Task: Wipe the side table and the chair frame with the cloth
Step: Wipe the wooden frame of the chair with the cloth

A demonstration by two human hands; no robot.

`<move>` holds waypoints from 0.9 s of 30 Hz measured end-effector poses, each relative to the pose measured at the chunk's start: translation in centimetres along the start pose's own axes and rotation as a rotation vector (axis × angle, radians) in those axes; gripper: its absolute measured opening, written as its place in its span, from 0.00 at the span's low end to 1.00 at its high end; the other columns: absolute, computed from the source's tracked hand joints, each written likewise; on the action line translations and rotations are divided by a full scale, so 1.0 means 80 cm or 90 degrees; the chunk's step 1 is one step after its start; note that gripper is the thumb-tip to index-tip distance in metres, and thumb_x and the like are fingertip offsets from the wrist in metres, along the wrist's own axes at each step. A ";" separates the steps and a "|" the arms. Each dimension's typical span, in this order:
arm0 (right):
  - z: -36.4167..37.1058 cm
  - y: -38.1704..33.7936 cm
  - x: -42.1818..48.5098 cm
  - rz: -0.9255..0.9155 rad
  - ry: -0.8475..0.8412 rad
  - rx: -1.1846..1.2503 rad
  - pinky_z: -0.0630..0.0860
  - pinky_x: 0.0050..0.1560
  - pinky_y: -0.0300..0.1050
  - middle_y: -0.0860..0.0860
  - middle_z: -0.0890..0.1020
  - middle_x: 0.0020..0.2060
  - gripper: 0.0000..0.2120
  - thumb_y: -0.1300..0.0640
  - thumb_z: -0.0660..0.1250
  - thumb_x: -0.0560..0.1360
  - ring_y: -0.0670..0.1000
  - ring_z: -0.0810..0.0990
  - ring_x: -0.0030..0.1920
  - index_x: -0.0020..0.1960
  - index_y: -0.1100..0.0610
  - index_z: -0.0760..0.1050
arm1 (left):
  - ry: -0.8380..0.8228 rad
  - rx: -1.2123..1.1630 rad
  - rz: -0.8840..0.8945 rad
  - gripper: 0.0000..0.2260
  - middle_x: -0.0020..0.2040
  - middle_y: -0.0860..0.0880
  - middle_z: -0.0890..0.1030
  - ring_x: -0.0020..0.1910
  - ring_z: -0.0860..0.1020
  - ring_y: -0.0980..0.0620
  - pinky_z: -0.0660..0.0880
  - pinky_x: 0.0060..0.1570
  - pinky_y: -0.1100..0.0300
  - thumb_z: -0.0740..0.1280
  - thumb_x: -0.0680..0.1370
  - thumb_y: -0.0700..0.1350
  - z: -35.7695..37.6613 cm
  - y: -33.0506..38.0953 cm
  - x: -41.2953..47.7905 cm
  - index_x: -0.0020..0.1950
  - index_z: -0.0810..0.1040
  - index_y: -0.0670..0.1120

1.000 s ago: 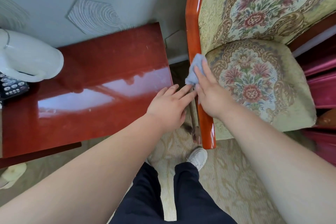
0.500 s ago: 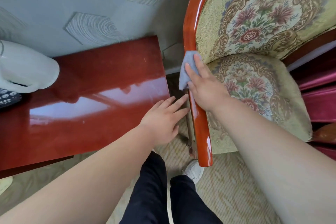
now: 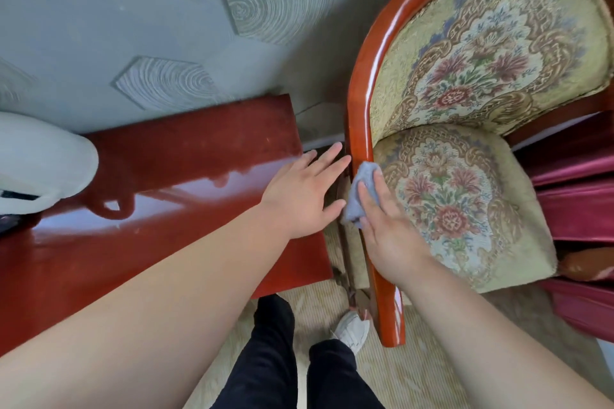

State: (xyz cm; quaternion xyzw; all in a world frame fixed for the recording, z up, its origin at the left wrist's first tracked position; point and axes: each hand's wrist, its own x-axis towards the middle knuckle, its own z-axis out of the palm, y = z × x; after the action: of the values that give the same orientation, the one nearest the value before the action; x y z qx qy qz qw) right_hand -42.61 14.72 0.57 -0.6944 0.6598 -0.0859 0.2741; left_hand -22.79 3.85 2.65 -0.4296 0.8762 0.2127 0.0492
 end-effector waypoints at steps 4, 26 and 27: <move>-0.024 -0.006 0.106 0.024 0.048 -0.055 0.56 0.79 0.61 0.55 0.37 0.83 0.32 0.52 0.55 0.85 0.63 0.48 0.82 0.84 0.51 0.43 | 0.040 -0.013 0.003 0.38 0.85 0.53 0.51 0.80 0.60 0.41 0.64 0.75 0.42 0.55 0.80 0.65 -0.009 -0.016 0.031 0.85 0.48 0.52; -0.059 -0.003 0.140 0.036 0.111 0.079 0.78 0.61 0.57 0.45 0.43 0.83 0.32 0.52 0.56 0.85 0.60 0.72 0.73 0.83 0.41 0.43 | 0.127 0.071 0.104 0.29 0.84 0.48 0.60 0.74 0.69 0.37 0.70 0.70 0.40 0.55 0.77 0.44 -0.016 -0.033 0.062 0.80 0.66 0.46; -0.061 -0.005 0.140 0.034 0.118 0.086 0.78 0.61 0.56 0.44 0.44 0.83 0.31 0.52 0.56 0.85 0.60 0.72 0.73 0.83 0.41 0.44 | 0.124 0.073 0.102 0.30 0.84 0.49 0.59 0.74 0.69 0.37 0.70 0.70 0.41 0.55 0.76 0.44 -0.016 -0.033 0.062 0.80 0.66 0.47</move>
State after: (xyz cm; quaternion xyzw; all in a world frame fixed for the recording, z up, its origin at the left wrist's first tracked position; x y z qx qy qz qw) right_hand -43.29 2.66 2.12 -0.6455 0.6935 -0.1862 0.2601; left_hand -23.72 -1.73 1.57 -0.3734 0.9191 0.1225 -0.0287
